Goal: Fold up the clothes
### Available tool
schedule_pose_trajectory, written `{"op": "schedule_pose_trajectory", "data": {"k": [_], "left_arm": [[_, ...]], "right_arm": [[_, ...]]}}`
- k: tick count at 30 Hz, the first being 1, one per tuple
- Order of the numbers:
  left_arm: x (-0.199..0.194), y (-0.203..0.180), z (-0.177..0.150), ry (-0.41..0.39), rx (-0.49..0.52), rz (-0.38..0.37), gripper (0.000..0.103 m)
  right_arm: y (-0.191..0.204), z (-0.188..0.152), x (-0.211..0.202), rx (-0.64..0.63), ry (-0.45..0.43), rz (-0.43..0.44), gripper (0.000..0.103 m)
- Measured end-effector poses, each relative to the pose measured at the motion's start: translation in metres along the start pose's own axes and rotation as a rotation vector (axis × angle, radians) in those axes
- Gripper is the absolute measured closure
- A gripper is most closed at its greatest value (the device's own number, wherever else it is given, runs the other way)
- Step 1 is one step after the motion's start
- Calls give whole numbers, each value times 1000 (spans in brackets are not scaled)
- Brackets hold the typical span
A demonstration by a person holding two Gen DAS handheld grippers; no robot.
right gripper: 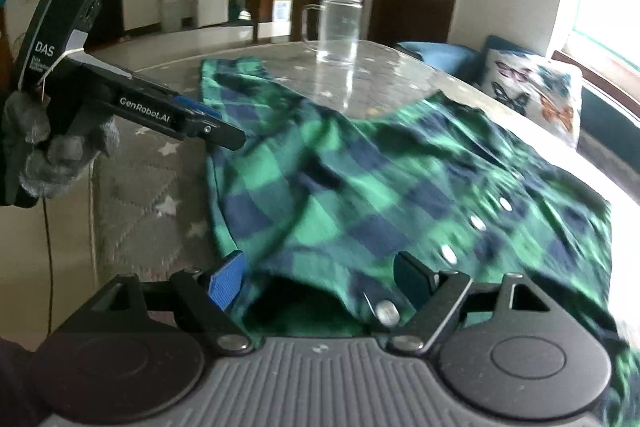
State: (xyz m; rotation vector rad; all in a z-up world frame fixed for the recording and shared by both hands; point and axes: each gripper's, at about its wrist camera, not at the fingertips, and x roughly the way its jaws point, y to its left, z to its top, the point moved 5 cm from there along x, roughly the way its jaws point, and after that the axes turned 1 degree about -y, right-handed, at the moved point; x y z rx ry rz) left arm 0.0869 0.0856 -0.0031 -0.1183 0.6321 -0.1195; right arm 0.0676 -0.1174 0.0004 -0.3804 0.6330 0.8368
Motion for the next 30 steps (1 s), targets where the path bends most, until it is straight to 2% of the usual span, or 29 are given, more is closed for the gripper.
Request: {"op": "schedule_pose_trajectory", "data": {"k": [3,7,11,14,20,24,27,30], "left_arm": [[9,-14,-3,13,59,28,44],[16,-19,-10,17,133,105,45],[13,-6,-15,31,133,151,47],[11,4,-18,39,130,179,51],[-1,25,-15,28,67,171,51],[-11,45,-3,0,-7,166,48],[-16,68,10,-27,-73,201,45],[-18,95,21,-50,-119,270,45]], "right_arm": [[-1,-4,-7,30,-7,17,22],[9,1,-9,65,-40,115,23],[23,11,-3,-3,-74,119,23],[30,14,7,-8,-51,166,23],[37,-9,22,-14,80,192,24],[39,-4,15,-31,66,194,24],[39,10,13,-31,28,197,24],[37,17,24,-19,25,196,24]]}}
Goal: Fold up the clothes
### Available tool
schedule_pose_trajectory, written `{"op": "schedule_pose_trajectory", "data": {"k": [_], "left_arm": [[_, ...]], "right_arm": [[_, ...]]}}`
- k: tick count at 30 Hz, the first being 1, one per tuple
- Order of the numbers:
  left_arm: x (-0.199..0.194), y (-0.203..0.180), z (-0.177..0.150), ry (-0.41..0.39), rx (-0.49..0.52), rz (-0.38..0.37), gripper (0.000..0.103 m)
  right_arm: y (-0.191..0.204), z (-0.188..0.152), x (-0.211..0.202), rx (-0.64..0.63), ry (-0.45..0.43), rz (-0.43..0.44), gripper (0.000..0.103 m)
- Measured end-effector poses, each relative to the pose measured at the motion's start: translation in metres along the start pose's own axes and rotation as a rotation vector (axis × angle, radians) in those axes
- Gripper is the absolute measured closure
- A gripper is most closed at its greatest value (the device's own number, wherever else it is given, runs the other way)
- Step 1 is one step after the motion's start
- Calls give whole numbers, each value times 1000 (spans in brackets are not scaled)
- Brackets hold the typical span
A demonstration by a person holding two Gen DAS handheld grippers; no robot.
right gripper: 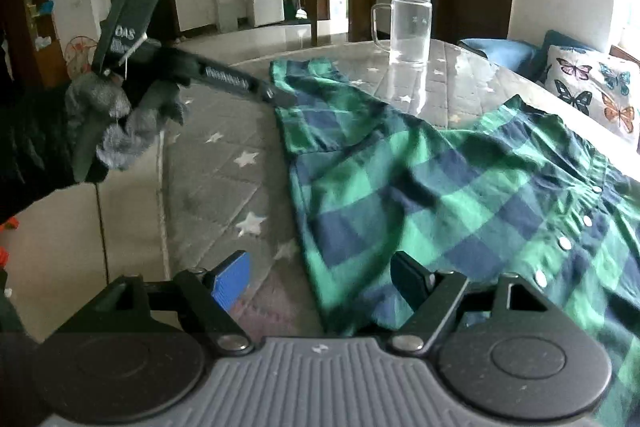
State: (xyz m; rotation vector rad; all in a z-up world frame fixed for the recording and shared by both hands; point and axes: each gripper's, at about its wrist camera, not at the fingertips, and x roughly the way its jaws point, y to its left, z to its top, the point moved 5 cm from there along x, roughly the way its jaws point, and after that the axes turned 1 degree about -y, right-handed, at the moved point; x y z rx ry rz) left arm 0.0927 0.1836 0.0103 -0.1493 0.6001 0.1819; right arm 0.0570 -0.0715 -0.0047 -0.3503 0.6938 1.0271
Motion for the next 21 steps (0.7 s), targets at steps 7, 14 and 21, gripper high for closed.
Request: {"op": "schedule_pose_trajectory", "data": {"k": [7,14,21], "left_arm": [[22,63,23,-9,-137,107,45],[57,103,32,12,-233,161,46],[86,126,36,25,-291,208,66]], "right_arm": [[0,-12,15,-3,58,3,23],[-4,-2,11,44,36,8,28],[-7,5,6,71,19,-3,33]]}}
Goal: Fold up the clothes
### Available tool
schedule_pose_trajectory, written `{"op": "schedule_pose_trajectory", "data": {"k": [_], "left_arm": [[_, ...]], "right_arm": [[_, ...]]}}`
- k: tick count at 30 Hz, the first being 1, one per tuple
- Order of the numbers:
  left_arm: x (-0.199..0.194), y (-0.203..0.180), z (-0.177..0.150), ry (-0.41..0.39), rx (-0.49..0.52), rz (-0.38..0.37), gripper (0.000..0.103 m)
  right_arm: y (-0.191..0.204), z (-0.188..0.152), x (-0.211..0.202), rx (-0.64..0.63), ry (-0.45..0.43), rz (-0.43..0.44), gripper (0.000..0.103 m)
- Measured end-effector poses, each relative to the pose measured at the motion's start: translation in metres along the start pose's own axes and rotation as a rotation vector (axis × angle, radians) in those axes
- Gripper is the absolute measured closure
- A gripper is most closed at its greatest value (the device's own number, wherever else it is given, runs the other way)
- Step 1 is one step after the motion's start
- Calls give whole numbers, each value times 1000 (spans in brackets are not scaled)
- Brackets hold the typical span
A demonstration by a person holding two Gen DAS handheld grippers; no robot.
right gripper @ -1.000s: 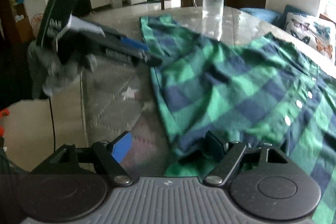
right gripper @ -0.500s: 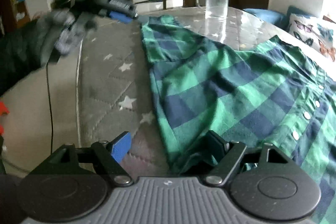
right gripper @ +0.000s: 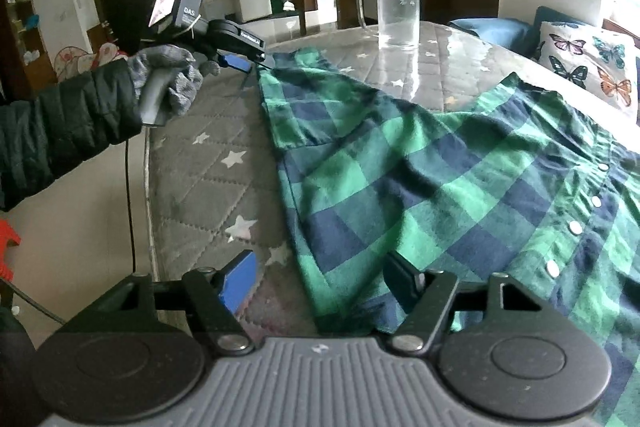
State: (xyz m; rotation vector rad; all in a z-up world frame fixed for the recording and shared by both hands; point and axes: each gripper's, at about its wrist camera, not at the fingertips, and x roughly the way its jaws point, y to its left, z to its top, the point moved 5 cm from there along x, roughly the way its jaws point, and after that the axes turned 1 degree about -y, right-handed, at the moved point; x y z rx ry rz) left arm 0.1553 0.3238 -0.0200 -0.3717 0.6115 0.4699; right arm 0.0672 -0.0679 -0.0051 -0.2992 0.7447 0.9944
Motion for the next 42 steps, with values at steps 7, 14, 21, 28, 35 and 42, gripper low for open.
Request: {"op": "schedule_pose_trajectory", "data": {"k": [7,14,21,28,35,42], "left_arm": [[6,8,5,-2,-67,-31,100],[-57,-41,7,-99,-22,-240,101],[-132,-134,-28,-115,153,-536,101],[-176,-215,-98,-47,373,-748,101],[-184,-245,-151,27,526,-801,101],[-183,-247,-169,24,611,-807,101]], "right_arm": [[-13,2,-14,75,-39,-34,41],[-41,-1,-35,210,-84,-66,48],[-79,2,-62,406,-181,-45,55],[-112,0,-68,629,-252,61,55],[-139,-17,-46,870,-240,182,55],[-153,-36,-30,1053,-229,251,54]]}}
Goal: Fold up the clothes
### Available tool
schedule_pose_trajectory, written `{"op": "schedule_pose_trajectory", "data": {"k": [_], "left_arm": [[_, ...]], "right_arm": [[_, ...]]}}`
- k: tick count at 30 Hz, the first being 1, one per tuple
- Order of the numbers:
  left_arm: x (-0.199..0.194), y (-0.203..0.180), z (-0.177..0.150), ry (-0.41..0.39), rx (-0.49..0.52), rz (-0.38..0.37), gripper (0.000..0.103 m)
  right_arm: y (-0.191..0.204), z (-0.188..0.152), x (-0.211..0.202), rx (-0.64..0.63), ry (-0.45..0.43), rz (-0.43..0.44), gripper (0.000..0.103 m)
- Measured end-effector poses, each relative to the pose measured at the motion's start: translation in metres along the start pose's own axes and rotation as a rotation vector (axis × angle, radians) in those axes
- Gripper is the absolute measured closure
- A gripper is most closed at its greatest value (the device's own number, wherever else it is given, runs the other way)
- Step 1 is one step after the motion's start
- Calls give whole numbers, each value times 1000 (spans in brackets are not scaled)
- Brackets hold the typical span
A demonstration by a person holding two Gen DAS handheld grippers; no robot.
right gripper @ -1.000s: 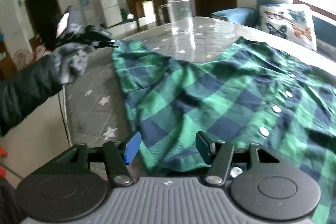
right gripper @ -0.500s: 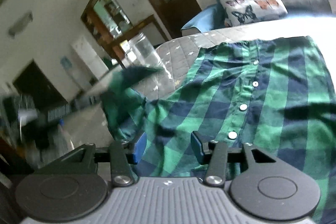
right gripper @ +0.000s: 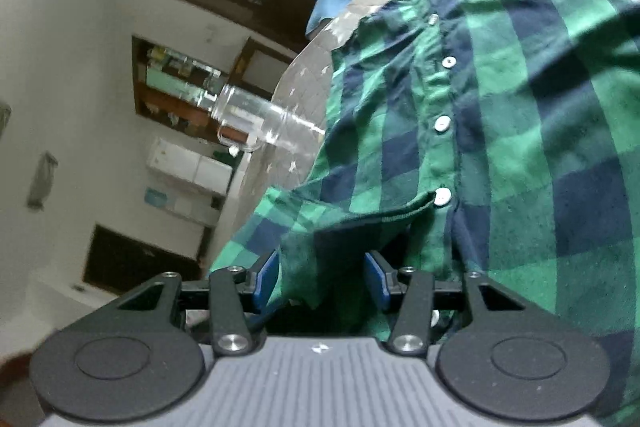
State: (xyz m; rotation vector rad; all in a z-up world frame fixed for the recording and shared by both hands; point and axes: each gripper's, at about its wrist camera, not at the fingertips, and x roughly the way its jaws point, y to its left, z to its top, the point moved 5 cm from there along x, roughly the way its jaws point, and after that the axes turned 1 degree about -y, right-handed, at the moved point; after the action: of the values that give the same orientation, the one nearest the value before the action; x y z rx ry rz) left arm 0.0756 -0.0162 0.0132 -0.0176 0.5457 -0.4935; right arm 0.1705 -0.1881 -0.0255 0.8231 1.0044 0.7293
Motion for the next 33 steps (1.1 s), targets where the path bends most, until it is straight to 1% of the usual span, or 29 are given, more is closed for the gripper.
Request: {"op": "schedule_pose_trajectory", "data": {"k": [2,6,7,8,9,10,11,13,15,17,19,21,22,23,25,27,30,33], "left_arm": [[2,-4,-2,0,26,2,101],[6,-9,-3,2,59,0,101],[7,-9,-3,2,63,2,100],[7,-9,-3,4,66,4,100],[6,-8,-4,4,66,4,99],[3,-7,-4,4,65,2,99],[0,-6,-4,0,68,0,99],[-11,-4,-5,-23,87,9,98],[-24,0,-5,-48,95,37,96],[-38,7,-6,-76,92,81,90],[-52,17,-7,-101,77,138,72],[-63,26,-8,-120,62,200,68],[-67,31,-9,-122,53,227,64],[-69,35,-11,-117,46,247,60],[-66,41,-17,-84,47,275,51],[-59,43,-24,-42,58,287,49],[-45,44,-32,16,80,295,49],[-36,45,-36,39,113,325,49]], "right_arm": [[-4,-1,5,34,9,-4,53],[-9,-5,18,50,32,-37,54],[-9,-5,20,54,33,-44,60],[-10,-5,21,59,31,-50,78],[-11,-4,22,62,28,-55,88],[-11,-4,22,60,25,-59,90],[-9,-2,20,48,14,-67,95],[-2,3,12,-1,-22,-88,95],[6,10,2,-38,-54,-94,96],[15,18,-8,-80,-89,-100,96],[24,24,-18,-132,-122,-114,96],[33,30,-27,-177,-150,-127,96],[38,33,-31,-191,-162,-128,96],[43,36,-36,-209,-175,-132,96],[51,43,-46,-236,-200,-138,96],[55,47,-59,-250,-218,-141,96],[60,50,-67,-258,-242,-137,96],[65,52,-76,-265,-264,-127,97]]}}
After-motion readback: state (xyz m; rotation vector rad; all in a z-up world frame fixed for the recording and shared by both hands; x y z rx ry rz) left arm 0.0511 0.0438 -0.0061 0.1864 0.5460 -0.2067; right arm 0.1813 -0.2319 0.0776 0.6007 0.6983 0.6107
